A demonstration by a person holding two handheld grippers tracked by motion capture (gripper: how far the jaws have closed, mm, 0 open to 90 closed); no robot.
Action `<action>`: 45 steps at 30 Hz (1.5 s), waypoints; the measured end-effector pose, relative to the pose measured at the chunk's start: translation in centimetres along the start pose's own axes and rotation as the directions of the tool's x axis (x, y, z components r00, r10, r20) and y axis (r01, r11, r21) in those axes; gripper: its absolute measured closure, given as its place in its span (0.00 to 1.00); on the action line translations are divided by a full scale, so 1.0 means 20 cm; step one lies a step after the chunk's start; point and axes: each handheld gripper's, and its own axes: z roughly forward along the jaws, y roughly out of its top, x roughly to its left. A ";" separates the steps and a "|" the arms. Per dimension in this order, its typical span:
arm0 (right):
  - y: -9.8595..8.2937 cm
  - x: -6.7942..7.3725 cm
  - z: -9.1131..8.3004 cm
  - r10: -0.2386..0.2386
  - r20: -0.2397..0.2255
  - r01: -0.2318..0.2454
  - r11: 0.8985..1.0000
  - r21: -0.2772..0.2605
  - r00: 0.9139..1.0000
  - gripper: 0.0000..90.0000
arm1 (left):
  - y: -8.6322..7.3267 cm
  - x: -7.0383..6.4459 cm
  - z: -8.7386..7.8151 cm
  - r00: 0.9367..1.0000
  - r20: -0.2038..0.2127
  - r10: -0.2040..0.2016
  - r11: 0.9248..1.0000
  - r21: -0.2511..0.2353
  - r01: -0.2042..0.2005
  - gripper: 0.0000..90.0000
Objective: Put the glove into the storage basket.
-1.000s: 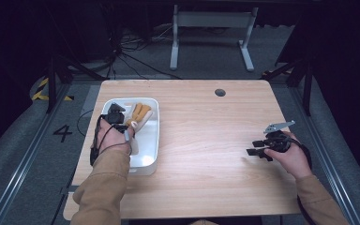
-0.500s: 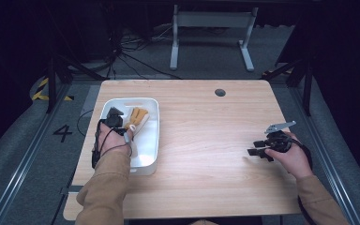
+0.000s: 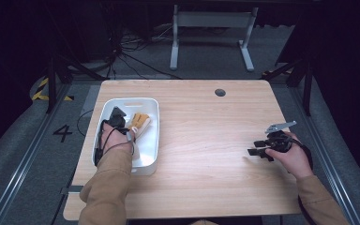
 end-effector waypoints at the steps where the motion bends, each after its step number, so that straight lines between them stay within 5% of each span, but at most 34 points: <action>1: 0.00 0.00 0.00 -0.001 0.000 0.001 1.000 0.000 1.000 0.50 | 0.01 -0.01 0.00 1.000 0.007 0.000 1.000 -0.008 0.000 0.80; 16: -0.01 0.00 0.01 -0.001 -0.001 0.001 1.000 0.007 1.000 0.49 | 0.00 -0.01 0.12 1.000 0.002 0.002 1.000 0.026 -0.002 0.79; 27: -0.01 0.00 0.01 0.004 -0.002 -0.004 1.000 0.009 1.000 0.49 | 0.00 0.00 0.12 1.000 -0.008 -0.002 0.999 0.046 0.002 0.77; 32: -0.01 0.00 0.01 0.004 -0.003 -0.004 1.000 0.010 1.000 0.49 | 0.00 -0.01 0.13 1.000 0.016 -0.014 1.000 0.023 0.013 0.56; 40: -0.02 0.00 0.01 0.008 -0.015 -0.008 1.000 0.009 1.000 0.48 | -0.01 -0.05 0.10 0.995 -0.073 0.062 0.997 -0.039 -0.065 0.22; 45: -0.02 0.00 0.01 0.009 -0.017 -0.009 1.000 0.004 1.000 0.48 | -0.02 -0.10 0.05 0.990 -0.108 0.090 0.995 -0.034 -0.095 0.23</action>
